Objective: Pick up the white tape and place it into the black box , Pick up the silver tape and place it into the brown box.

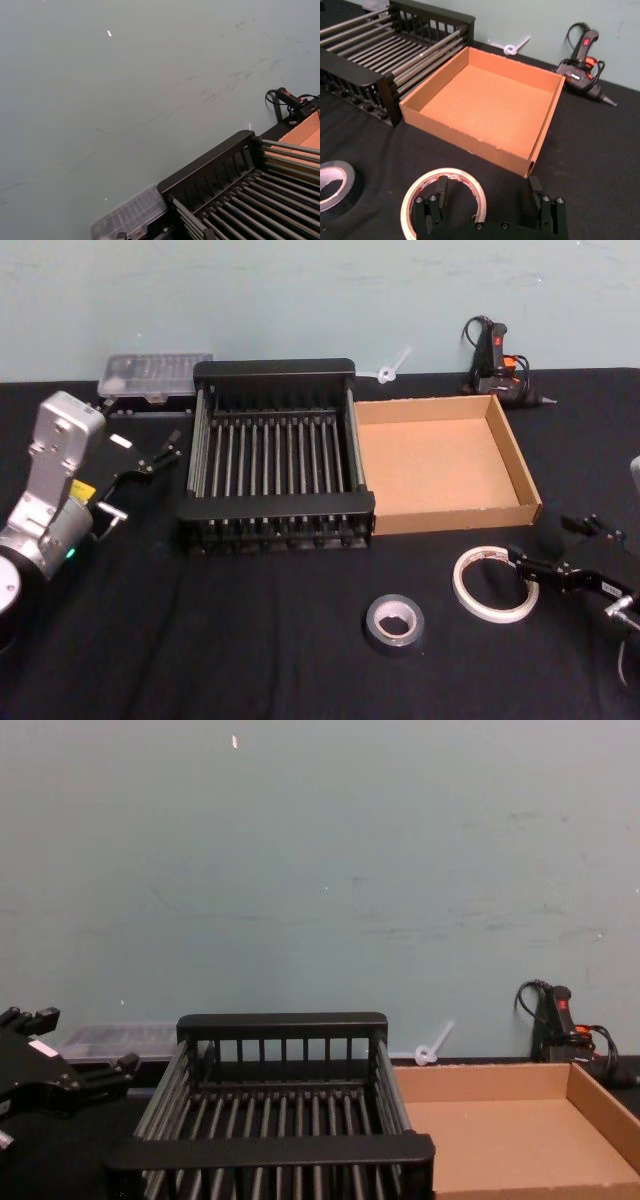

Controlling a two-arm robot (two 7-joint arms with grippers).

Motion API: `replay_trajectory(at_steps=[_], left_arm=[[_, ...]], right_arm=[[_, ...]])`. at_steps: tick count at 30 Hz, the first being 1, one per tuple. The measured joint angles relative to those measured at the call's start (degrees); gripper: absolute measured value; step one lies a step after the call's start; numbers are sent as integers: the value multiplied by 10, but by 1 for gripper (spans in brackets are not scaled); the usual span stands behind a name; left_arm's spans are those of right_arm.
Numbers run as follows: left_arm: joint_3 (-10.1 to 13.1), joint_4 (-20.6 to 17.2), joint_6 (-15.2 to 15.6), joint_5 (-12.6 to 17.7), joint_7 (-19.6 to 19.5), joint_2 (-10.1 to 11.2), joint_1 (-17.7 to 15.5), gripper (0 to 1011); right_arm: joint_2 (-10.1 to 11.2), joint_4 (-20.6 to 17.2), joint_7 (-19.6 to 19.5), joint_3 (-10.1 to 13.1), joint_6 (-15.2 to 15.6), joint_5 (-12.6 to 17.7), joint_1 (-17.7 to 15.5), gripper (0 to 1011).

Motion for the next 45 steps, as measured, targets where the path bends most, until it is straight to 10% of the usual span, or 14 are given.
replay_trajectory(at_steps=[45], left_arm=[[0,0,0,0,0,0,0,1001]], right_arm=[[-36,58,39,-10,59,-24,24,1002]])
